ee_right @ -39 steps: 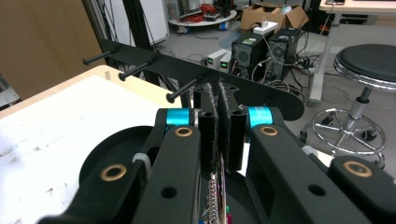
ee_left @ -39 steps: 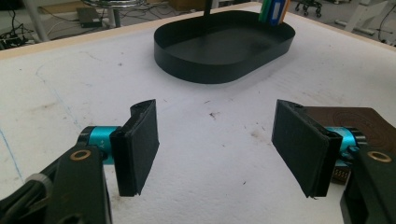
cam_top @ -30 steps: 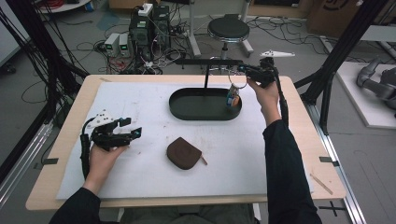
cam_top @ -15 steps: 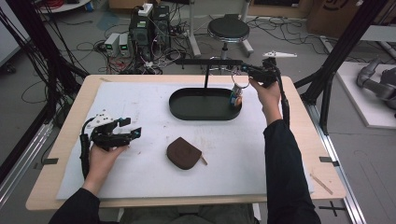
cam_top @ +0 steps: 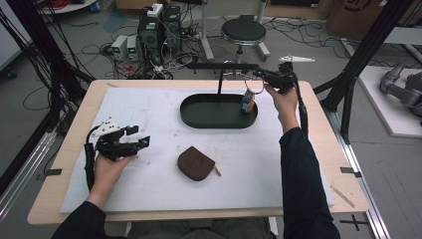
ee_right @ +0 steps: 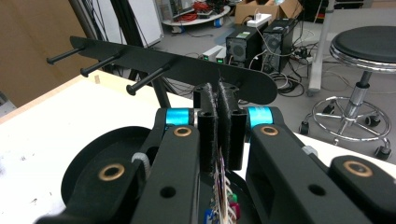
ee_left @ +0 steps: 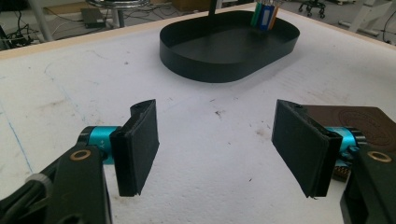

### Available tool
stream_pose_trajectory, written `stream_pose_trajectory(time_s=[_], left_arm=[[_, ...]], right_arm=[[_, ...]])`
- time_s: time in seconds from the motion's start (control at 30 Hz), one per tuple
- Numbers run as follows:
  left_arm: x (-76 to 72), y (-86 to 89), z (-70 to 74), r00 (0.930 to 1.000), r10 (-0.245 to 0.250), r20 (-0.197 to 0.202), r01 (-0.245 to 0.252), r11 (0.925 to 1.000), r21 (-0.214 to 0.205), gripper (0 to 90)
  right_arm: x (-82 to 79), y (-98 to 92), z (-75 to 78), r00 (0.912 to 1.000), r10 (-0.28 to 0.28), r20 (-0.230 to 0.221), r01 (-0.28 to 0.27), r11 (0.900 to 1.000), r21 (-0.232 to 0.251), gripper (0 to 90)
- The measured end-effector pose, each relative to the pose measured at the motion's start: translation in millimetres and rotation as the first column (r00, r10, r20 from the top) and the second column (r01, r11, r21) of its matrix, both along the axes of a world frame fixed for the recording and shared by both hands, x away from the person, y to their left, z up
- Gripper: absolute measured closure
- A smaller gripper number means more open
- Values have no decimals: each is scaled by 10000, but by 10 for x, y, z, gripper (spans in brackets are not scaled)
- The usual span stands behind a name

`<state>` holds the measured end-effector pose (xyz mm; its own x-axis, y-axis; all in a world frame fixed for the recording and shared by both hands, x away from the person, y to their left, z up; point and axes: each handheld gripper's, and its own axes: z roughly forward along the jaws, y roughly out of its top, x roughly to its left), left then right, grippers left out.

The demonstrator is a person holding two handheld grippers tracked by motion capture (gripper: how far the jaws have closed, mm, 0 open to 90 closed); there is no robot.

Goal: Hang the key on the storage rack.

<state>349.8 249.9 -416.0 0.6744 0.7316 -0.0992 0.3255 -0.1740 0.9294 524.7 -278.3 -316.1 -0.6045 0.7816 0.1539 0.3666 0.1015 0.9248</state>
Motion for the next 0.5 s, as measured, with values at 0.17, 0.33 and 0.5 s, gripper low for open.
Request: stream_pose_trajectory(time_s=[0.17, 0.33, 0.5], left_arm=[[-2, 4, 0, 10000, -9, 14, 9, 10000, -44, 316], [-2, 4, -1, 10000, -21, -2, 21, 10000, -46, 317], [-1, 2, -2, 10000, -29, 3, 29, 10000, -15, 317]], right_arm=[[5, 7, -8, 9999, -111, -62, 110, 9998, -139, 874], [4, 4, -11, 9995, -290, -87, 288, 9993, -228, 851], [0, -4, -8, 9991, -390, -138, 386, 9987, -320, 846]])
